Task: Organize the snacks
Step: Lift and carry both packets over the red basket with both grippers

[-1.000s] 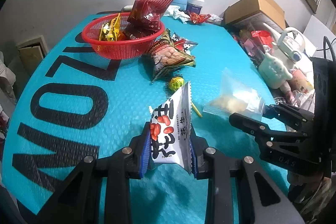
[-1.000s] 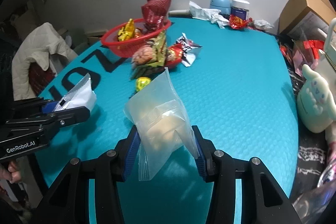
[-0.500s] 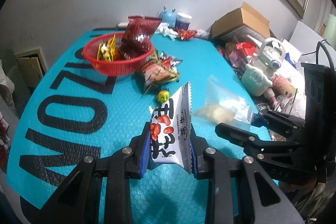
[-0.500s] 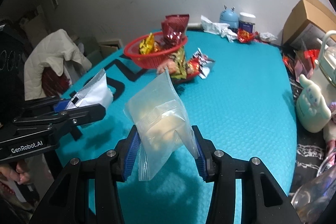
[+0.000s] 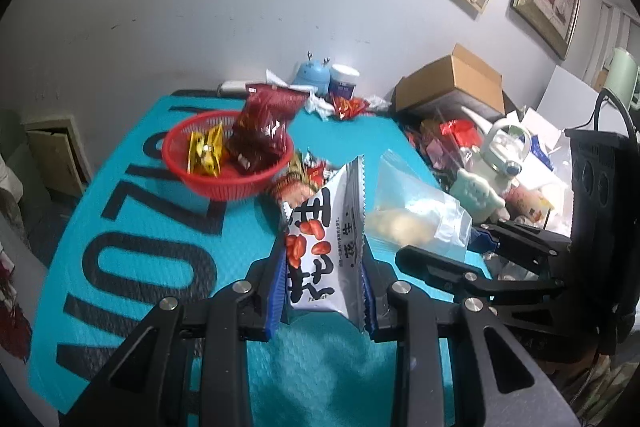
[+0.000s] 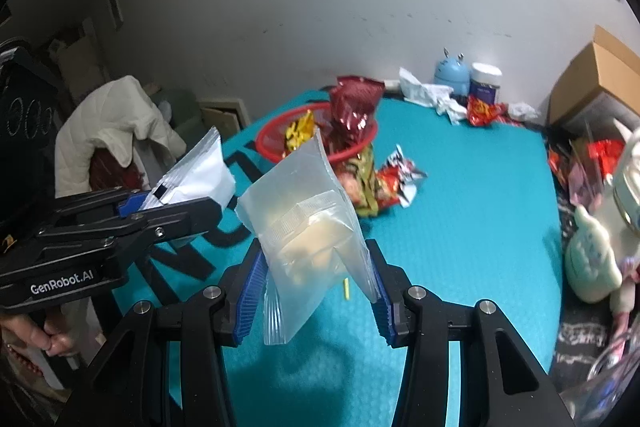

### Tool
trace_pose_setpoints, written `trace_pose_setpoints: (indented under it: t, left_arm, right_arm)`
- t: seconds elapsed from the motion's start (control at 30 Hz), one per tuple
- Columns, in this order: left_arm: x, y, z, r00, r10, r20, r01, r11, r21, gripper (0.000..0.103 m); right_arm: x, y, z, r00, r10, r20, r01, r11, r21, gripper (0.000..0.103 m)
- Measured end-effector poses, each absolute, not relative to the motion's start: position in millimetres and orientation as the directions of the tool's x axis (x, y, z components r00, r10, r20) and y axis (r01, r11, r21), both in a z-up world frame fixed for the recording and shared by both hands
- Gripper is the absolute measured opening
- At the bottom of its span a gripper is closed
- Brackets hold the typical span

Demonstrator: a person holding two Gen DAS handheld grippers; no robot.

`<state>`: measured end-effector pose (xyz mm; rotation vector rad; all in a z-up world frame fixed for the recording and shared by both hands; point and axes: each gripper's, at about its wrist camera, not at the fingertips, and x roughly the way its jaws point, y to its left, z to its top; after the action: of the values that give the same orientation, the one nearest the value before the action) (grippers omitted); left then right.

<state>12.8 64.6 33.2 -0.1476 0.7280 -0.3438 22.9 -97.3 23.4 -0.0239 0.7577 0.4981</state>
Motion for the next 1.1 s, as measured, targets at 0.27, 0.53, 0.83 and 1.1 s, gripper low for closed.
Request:
trace_pose_setpoints:
  t: [0.27,0.53,0.83,1.1]
  left_arm:
    - [39.2,78.1,50.2,0.715,-0.375,-0.59,0.265,0.927,-0.267,0.03]
    - [66.1,89.0,74.9,0.765,-0.361,-0.533,0.271,0.932,-0.242,0.03]
    - [96.0,102.7,104.2,0.822,-0.347,-0.452,0.277,0.937,-0.215,0.03]
    - [130.5,112.5,109.8,0.84,-0.327,-0.432,0.267,0.944,-0.196,0.03]
  right_arm:
    - [44.2,-86.3,48.7,0.648,0.428,-0.631,-0.458,0.88,0.126,0.047]
    - [72.8,-76.8,73.9,0.679,0.439,-0.588,-0.48,0.872,0.096,0.047]
    - [107.4,-62.8,100.3,0.713,0.455,-0.533,-0.498,0.864,0.072,0.047]
    - [148.8,-53.4,99.5,0.71,0.471,-0.523,-0.503,0.859,0.09,0.047]
